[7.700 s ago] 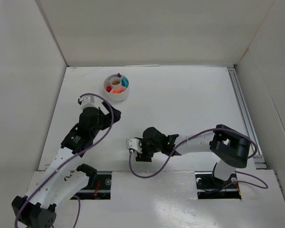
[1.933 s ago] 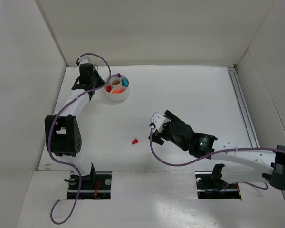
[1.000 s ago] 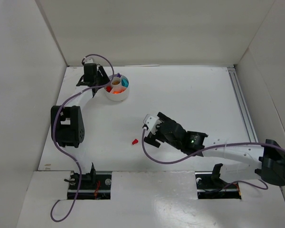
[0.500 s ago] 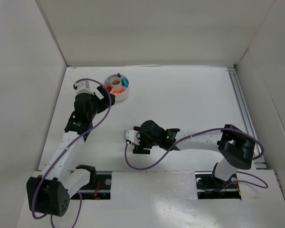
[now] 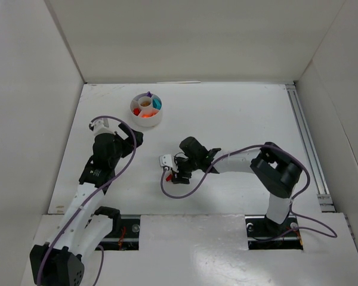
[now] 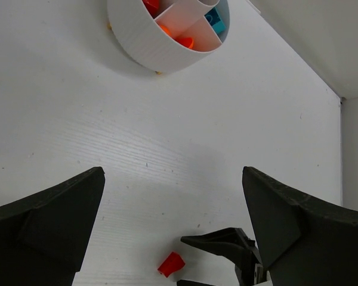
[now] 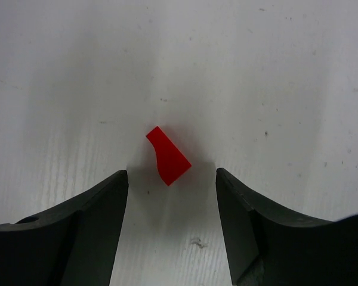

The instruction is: Sort the legos into containers by color

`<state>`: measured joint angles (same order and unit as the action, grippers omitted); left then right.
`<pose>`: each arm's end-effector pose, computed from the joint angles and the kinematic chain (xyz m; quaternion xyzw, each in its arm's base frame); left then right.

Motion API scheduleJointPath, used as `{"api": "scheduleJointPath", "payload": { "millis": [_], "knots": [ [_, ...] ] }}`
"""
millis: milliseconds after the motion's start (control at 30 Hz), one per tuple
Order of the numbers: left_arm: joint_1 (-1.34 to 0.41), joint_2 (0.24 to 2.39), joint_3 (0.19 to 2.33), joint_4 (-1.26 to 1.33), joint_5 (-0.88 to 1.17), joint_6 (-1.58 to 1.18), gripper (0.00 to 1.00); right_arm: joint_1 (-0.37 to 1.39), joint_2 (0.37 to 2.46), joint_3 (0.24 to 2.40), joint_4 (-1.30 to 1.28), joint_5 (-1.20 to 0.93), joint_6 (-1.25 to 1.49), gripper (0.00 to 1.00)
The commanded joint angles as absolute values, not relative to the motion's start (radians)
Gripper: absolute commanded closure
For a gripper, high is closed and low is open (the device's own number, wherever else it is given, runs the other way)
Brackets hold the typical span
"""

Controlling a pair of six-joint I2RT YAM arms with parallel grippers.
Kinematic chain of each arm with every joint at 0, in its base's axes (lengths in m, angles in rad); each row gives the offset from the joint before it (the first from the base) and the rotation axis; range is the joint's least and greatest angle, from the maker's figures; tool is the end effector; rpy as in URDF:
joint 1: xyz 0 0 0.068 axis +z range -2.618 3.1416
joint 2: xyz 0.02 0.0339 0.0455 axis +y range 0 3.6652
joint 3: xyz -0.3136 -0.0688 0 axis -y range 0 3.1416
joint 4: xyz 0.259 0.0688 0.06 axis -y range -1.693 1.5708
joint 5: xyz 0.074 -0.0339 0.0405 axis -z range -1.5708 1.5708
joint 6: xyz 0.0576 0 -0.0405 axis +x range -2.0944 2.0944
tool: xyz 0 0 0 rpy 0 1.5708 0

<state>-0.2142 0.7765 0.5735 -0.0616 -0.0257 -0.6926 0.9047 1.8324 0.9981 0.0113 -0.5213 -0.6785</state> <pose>0.1851 -0.0387 0.3054 -0.1957 0.7697 -0.2570 0.5507 0.2270 0.3352 0.1740 -0.7061 0.5651 0.2782 0.3236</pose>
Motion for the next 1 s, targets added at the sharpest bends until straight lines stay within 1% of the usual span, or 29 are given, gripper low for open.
{"api": "scheduleJointPath", "payload": {
  "millis": [0,33,133,167,267,300,367,400,467,533,567,633,700,733,800,833,867,900,933,967],
  "knots": [
    [-0.218,0.79,0.58,-0.038,-0.044,-0.696,0.01,0.911,1.858,1.046,0.064,-0.621,-0.722,0.35],
    [-0.218,0.79,0.58,-0.038,-0.044,-0.696,0.01,0.911,1.858,1.055,0.064,-0.621,-0.723,0.35],
    [-0.218,0.79,0.58,-0.038,-0.044,-0.696,0.01,0.902,1.884,1.064,0.064,-0.621,-0.723,0.43],
    [-0.218,0.79,0.58,-0.038,-0.044,-0.696,0.01,0.891,1.884,1.065,0.064,-0.63,-0.723,0.47],
    [-0.218,0.79,0.58,-0.038,-0.044,-0.696,0.01,0.891,1.893,1.065,0.064,-0.641,-0.723,0.56],
    [-0.218,0.79,0.58,-0.038,-0.044,-0.696,0.01,0.891,1.893,1.054,0.064,-0.641,-0.723,0.61],
    [-0.218,0.779,0.58,-0.029,-0.044,-0.696,0.01,0.882,1.893,1.054,0.064,-0.65,-0.733,0.65],
    [-0.218,0.779,0.571,-0.029,-0.044,-0.696,0.01,0.882,1.893,1.054,0.064,-0.66,-0.742,0.72],
    [-0.218,0.779,0.571,-0.029,-0.044,-0.696,0.01,0.882,1.893,1.045,0.064,-0.67,-0.742,0.77],
    [-0.218,0.779,0.571,-0.029,0.003,-0.684,0.01,0.882,1.855,1.034,0.064,-0.67,-0.742,0.83],
    [-0.218,0.779,0.571,-0.014,0.023,-0.684,0.01,0.882,1.855,1.034,0.077,-0.67,-0.733,0.84],
    [-0.218,0.759,0.571,0.027,0.096,-0.672,0.01,0.882,1.793,1.006,0.086,-0.654,-0.733,0.88],
    [-0.218,0.75,0.557,0.058,0.158,-0.644,0.01,0.882,1.708,0.976,0.098,-0.628,-0.707,0.88],
    [-0.218,0.75,0.545,0.101,0.238,-0.644,0.01,0.882,1.677,0.967,0.109,-0.612,-0.707,0.88],
    [-0.218,0.75,0.52,0.155,0.339,-0.632,0.01,0.882,1.608,0.944,0.123,-0.546,-0.664,0.89],
    [-0.218,0.75,0.511,0.213,0.386,-0.632,0.01,0.882,1.539,0.921,0.136,-0.517,-0.652,0.89],
    [-0.218,0.762,0.499,0.244,0.482,-0.632,0.02,0.882,1.505,0.907,0.149,-0.447,-0.637,0.89],
    [-0.218,0.771,0.499,0.273,0.533,-0.632,0.02,0.882,1.471,0.89,0.179,-0.425,-0.624,0.91],
    [-0.218,0.791,0.499,0.303,0.584,-0.632,0.05,0.871,1.409,0.856,0.198,-0.425,-0.624,0.91],
    [-0.218,0.804,0.488,0.375,0.682,-0.641,0.06,0.871,1.382,0.844,0.215,-0.425,-0.605,0.91]
  ]
}}
